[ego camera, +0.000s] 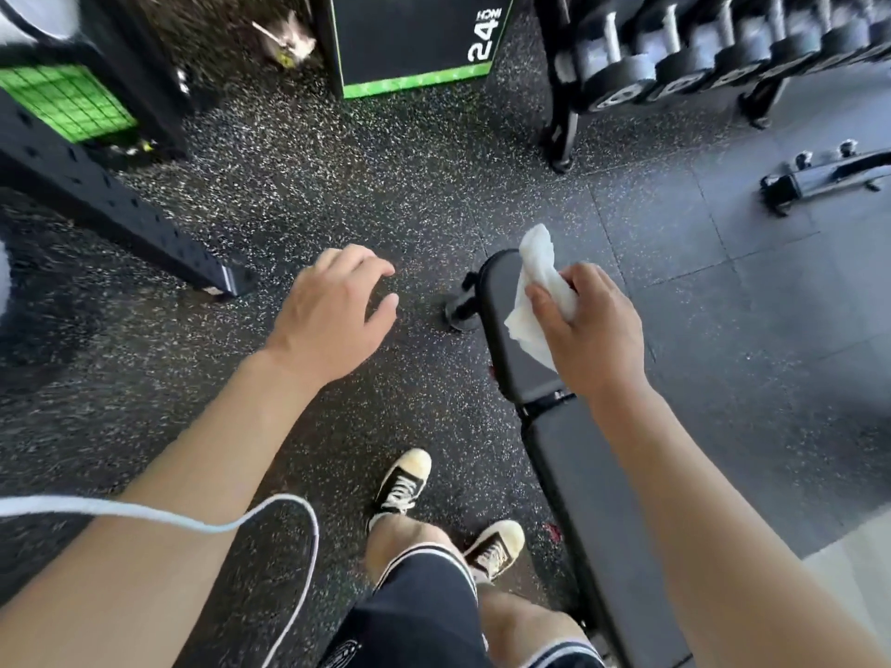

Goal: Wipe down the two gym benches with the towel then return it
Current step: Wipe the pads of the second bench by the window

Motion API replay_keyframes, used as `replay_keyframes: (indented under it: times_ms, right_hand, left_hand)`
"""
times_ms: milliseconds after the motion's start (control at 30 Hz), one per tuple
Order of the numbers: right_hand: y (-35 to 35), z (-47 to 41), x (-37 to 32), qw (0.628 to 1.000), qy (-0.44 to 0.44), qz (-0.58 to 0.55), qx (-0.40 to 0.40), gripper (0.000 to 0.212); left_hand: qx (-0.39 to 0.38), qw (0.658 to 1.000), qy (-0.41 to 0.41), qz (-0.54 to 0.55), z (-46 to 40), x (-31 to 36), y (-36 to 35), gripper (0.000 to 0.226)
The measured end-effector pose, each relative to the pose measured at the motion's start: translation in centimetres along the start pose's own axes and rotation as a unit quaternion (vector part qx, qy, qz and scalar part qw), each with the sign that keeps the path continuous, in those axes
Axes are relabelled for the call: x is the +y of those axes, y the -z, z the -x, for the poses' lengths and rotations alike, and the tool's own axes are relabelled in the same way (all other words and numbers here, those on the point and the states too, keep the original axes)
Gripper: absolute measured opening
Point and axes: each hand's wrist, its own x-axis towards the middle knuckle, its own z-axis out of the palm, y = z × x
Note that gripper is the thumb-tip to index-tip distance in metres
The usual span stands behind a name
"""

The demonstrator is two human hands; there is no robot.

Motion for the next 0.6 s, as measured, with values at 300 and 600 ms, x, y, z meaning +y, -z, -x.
replay_keyframes:
  times_ms: [300, 600]
  right_hand:
    - [1.2, -3.1, -2.6, 0.998, 0.039, -0.037, 0.014, 0.029]
    - [4.2, -4.6, -4.8, 0.992, 0.092, -0.081, 0.003, 0.028]
  left_hand:
    - [0.027, 0.998, 0.055, -0.022, 1.6, 0.3, 4.6, 0.039]
    - [0.079, 0.990, 0.107, -0.038, 3.3, 4.2, 9.0, 0.044]
